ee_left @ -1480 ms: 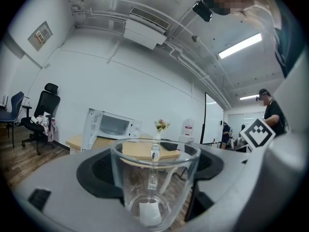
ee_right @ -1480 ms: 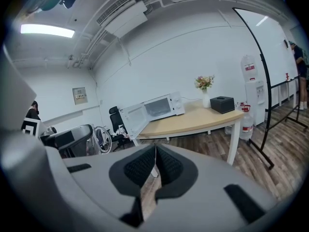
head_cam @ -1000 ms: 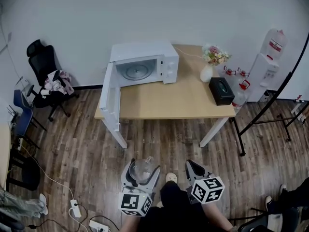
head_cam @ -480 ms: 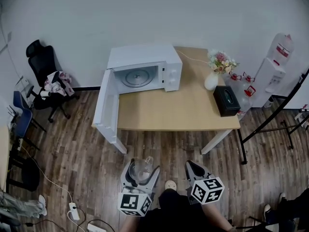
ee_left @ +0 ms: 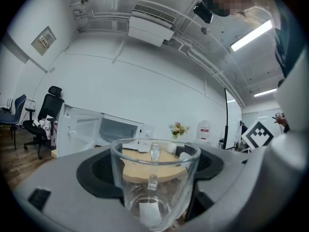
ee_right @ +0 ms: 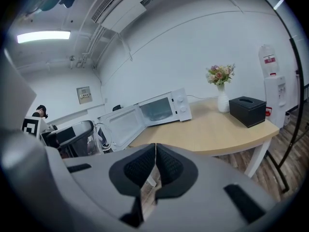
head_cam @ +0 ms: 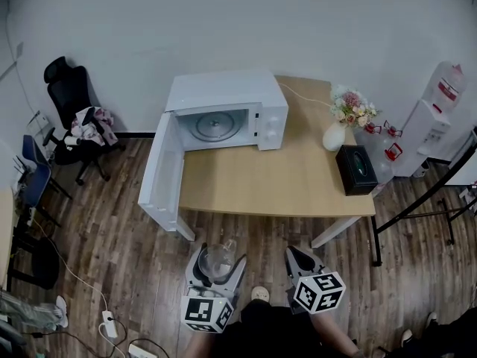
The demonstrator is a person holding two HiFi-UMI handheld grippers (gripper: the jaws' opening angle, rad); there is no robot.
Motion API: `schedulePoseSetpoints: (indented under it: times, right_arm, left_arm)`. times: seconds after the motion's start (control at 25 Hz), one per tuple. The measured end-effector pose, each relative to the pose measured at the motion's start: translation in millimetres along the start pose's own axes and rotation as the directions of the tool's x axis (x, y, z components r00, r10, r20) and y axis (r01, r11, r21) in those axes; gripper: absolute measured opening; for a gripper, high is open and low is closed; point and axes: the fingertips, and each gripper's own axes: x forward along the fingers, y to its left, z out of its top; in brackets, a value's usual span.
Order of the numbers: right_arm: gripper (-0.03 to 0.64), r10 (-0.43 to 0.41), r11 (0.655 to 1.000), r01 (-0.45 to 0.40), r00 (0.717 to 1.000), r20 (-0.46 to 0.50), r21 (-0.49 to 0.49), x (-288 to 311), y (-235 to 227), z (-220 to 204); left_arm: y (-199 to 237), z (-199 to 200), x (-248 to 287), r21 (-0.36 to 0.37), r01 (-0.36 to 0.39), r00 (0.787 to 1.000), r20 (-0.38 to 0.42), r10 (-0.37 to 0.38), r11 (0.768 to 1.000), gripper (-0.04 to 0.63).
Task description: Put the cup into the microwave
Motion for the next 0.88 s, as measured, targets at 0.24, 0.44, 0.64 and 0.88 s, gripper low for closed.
schedulePoseSetpoints:
  times: [0.24, 0.44, 0.64, 0.88]
  right_arm:
    - [-0.005, 0.027, 1.0, -0.027, 1.0, -0.008, -0.007, 16, -13, 8]
    - [-0.005, 0.043, 0.999, -0.044, 0.999, -0.014, -0.006, 28, -28, 12]
    - [-0.005, 0.062, 0.998, -0.062, 0.998, -0.028, 0.0, 35, -39, 15]
    - [-0.005, 0.09, 0.996, -0.09, 0.995, -0.038, 0.002, 41, -42, 20]
  left_arm:
    - [-1, -3, 20, -0.008, -0.019, 1.0, 0.0, 0.019, 1.0, 0.407]
    - [-3, -7, 37, -0.008, -0.035, 0.999, 0.004, 0.035, 0.999, 0.407]
    - [-6, -8, 49, -0.013, -0.056, 0.998, 0.015, 0.056, 0.998, 0.407]
    - [-10, -6, 55, -0.01, -0.068, 0.998, 0.01, 0.068, 0.998, 0.407]
